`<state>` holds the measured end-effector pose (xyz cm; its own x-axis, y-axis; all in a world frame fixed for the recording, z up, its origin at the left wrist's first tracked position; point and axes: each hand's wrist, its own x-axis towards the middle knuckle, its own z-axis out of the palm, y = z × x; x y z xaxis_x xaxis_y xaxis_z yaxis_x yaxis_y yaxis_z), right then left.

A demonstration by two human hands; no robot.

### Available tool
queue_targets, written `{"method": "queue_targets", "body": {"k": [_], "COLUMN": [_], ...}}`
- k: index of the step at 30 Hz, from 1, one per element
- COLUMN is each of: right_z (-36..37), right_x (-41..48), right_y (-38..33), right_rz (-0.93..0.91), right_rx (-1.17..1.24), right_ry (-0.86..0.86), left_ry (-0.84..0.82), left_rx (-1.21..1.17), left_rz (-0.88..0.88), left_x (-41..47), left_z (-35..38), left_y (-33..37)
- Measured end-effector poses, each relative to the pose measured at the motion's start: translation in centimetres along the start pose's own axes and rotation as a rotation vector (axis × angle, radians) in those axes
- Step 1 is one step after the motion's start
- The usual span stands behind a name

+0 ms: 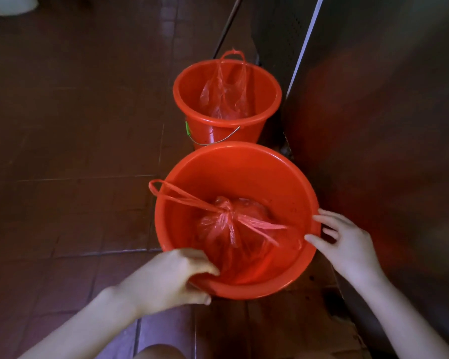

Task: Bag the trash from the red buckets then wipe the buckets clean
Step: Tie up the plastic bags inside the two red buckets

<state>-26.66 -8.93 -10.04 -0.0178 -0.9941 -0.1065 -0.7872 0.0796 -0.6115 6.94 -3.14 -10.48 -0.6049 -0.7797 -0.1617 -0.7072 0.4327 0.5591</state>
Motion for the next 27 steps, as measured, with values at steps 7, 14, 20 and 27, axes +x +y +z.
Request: {"method": "queue_targets", "body": {"k": [7,14,20,27], "right_z": [2.3,7.7,8.4,9.3], "right_x": [1.4,5.8,14.6,23.9], "right_y": [-1.1,-7.2,-12.0,-16.3], "right_rz": [0.020,-0.242,-0.397,-0.391], "right_rx": [0.217,0.374,-0.008,-0.514], "right_ry": [0.004,-0.202,-0.052,-0.049], "left_ry": [0.123,0.301,0.574,0.722], "left_rx": [0.071,0.090,0.041,-0.037], "left_rz": [-0.038,-0.176,-0.320,-0.537], "left_x": [-1.4,-7.0,-8.1,-3.3], "left_z": [1.1,-0.4,-1.4,-4.0], "left_y": [-0.1,-3.0,-7.0,-12.4]}}
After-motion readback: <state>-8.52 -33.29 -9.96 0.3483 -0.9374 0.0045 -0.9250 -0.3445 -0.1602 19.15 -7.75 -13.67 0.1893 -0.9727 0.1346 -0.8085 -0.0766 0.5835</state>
